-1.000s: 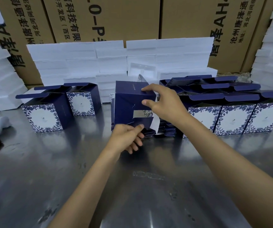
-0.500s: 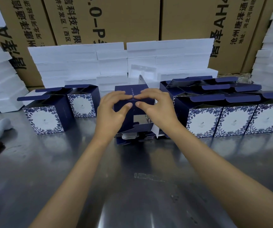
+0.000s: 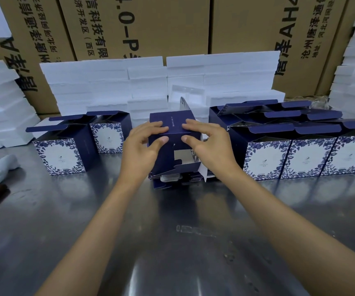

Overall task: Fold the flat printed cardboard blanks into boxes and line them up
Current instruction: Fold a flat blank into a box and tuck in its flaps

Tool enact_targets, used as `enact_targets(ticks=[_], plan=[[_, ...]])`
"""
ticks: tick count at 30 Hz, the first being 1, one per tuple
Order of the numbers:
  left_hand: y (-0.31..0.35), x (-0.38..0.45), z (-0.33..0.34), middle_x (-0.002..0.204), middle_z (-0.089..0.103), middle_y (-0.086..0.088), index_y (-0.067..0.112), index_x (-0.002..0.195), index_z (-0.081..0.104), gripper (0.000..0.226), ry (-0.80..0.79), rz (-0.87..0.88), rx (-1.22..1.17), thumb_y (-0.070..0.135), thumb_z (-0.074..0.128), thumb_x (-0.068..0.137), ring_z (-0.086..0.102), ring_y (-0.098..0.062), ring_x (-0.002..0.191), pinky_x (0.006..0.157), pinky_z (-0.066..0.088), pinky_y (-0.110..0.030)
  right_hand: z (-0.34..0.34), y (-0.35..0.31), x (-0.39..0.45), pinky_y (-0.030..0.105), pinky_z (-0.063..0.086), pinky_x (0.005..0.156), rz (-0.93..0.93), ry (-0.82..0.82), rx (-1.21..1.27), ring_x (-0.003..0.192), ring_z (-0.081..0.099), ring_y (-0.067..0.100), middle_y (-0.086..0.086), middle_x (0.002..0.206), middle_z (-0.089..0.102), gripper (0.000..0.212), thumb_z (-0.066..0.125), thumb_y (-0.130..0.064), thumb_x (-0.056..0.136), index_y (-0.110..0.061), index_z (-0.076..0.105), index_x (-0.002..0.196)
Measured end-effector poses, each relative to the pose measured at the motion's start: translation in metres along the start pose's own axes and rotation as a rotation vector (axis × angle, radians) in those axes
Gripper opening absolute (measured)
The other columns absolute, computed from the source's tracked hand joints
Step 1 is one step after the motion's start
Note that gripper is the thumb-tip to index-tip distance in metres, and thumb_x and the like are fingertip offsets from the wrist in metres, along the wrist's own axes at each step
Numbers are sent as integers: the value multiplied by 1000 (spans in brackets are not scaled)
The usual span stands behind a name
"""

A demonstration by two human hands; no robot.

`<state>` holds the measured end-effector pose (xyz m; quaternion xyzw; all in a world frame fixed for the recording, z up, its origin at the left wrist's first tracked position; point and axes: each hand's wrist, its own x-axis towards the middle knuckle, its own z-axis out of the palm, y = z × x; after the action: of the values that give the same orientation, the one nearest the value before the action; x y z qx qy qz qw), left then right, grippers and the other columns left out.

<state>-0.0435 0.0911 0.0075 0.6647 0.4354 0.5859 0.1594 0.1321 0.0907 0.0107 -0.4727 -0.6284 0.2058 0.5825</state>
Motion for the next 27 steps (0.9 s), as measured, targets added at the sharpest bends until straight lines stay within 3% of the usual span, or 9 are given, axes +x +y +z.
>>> enact_targets(ticks=[3,5,7,10,14,19,23,25,27], plan=[[0,1,-3,132,63,6,25,111,73,26,-8,-29,-46,9,73,89,50,-1,129,107,44,-28,-2,0,-1,33,46,111,47,9,54,129,53,0,-11,138,64,30,75,-11,90,-26,77,115],[-1,1,-4,142,55,5,31,113,72,28,-34,-45,-61,12,71,92,45,16,125,105,39,-13,-5,0,0,23,47,106,79,3,112,125,56,-3,-9,140,63,28,72,-10,92,-26,77,115],[-2,-1,-4,150,48,5,33,119,69,30,-35,-43,-61,14,67,95,39,23,125,107,37,-13,-9,1,0,9,49,91,138,24,220,109,61,-14,-9,136,65,29,68,-12,96,-25,75,120],[-5,-7,0,155,41,6,26,127,63,35,7,42,46,8,60,97,35,0,142,116,36,-36,-14,7,-3,7,50,87,192,39,257,105,58,-21,-18,125,68,35,65,-21,99,-25,66,133],[-8,-15,5,154,43,-2,13,115,64,28,-3,329,252,2,63,89,32,-19,147,120,28,-38,-14,12,-7,12,51,85,198,34,237,102,62,-16,-17,119,70,33,67,-27,98,-21,69,130],[-15,-20,10,154,39,-1,20,111,62,39,-145,438,424,36,72,77,21,-26,149,119,26,-45,-15,10,-7,7,49,69,210,43,290,78,66,-12,-18,93,75,18,60,-22,102,-18,75,111],[-22,-13,12,152,39,-7,17,115,60,50,-161,409,614,40,83,76,22,-35,145,114,33,-56,-21,13,-9,23,59,77,289,-66,307,100,73,10,0,115,76,38,41,-5,102,-13,73,120],[-24,-10,14,148,43,-8,16,112,61,42,-111,401,615,34,82,80,26,-36,142,111,36,-55,-22,17,-9,30,59,88,319,-153,278,112,69,17,4,125,71,42,43,1,98,-13,67,129],[-26,-9,17,143,47,-9,14,109,62,35,-73,412,616,28,80,82,31,-37,137,108,39,-55,-21,21,-11,26,55,92,311,-261,231,119,64,11,-3,131,68,46,53,0,95,-20,61,136]])
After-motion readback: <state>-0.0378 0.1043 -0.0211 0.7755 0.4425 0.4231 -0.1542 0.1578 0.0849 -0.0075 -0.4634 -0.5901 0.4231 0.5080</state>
